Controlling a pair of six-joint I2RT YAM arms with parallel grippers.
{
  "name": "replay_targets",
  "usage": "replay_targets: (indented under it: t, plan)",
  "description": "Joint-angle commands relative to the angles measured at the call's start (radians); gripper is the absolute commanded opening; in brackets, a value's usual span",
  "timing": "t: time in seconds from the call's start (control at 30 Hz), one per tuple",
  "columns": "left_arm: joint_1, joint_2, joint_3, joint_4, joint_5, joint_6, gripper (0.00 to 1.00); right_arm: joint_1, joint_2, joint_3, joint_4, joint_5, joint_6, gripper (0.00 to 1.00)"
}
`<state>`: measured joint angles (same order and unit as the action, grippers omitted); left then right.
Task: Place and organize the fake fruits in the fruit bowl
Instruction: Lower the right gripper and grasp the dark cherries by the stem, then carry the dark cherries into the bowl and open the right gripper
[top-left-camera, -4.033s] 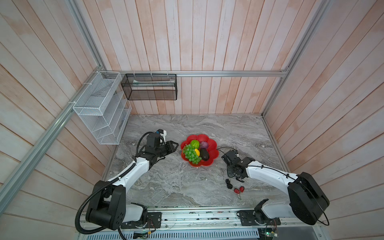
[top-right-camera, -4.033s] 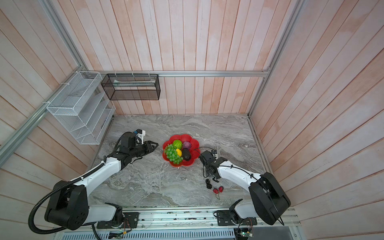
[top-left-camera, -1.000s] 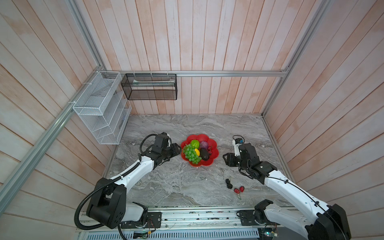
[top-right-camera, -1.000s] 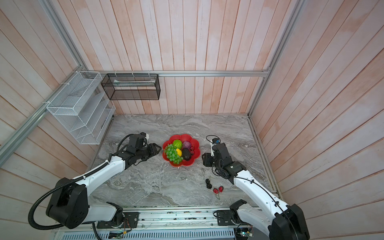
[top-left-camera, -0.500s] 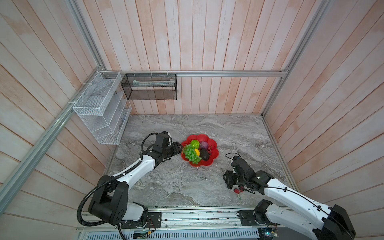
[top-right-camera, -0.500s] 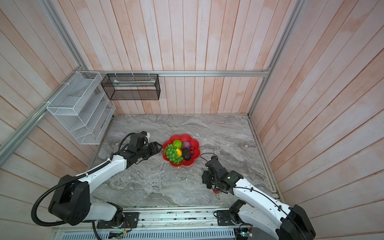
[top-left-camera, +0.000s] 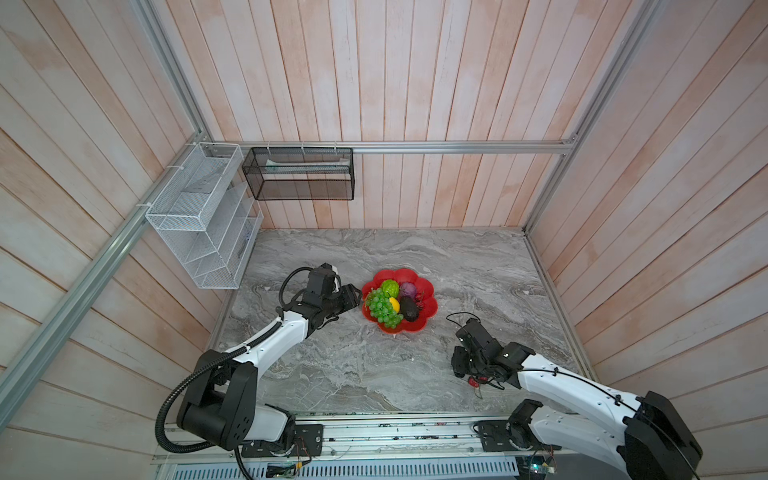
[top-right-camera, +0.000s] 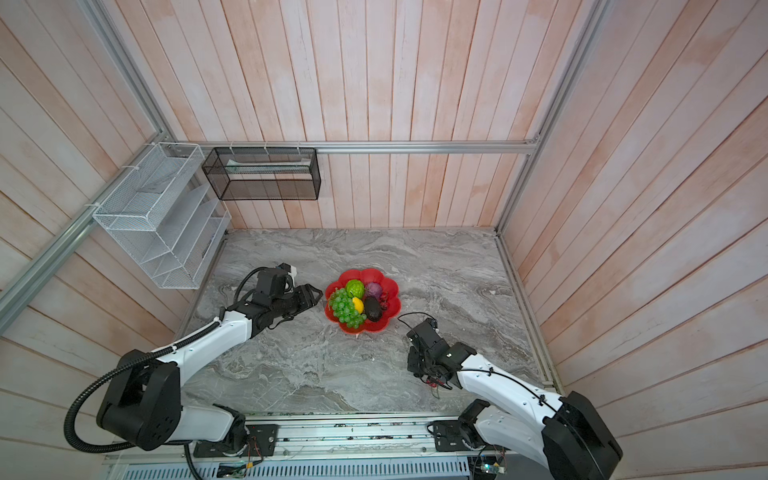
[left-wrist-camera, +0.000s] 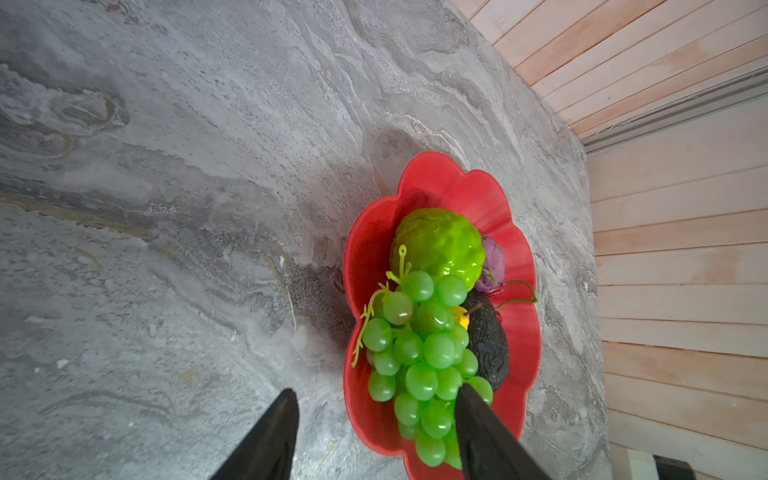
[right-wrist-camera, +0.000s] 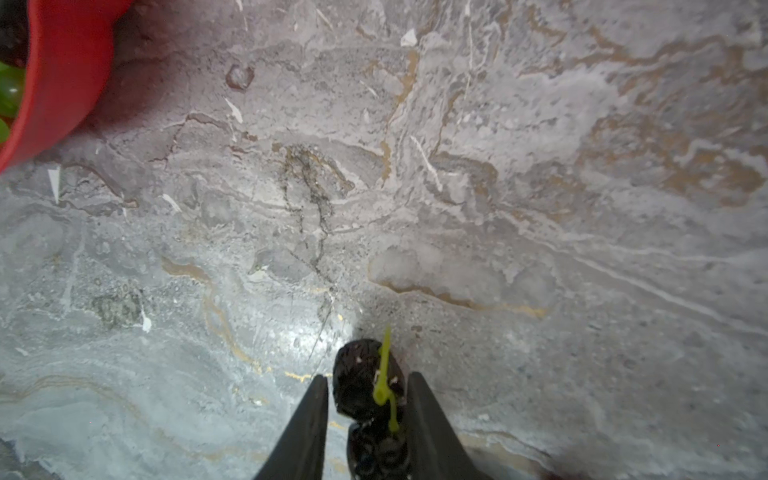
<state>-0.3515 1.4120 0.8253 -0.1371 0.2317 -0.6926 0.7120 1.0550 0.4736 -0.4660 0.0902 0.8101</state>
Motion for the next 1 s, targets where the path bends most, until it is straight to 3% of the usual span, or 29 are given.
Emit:
replay_targets:
  t: [0.0,0.47,0.77,0.97]
  plan:
    - [0.009,-0.009,-0.018,0.027,0.016,0.016,0.62,0.003,0.014,-0.005,0.050,0.028,0.006,0.22]
    - [0.020,-0.007,-0.027,0.036,0.029,0.015,0.62,0.002,0.010,0.020,0.047,0.060,-0.033,0.00]
    - [0.020,-0.015,-0.034,0.032,0.025,0.015,0.63,0.001,-0.024,0.128,0.008,0.097,-0.079,0.00]
    - [0.020,-0.009,-0.011,0.013,0.014,0.016,0.63,-0.057,0.061,0.337,0.048,0.042,-0.216,0.00]
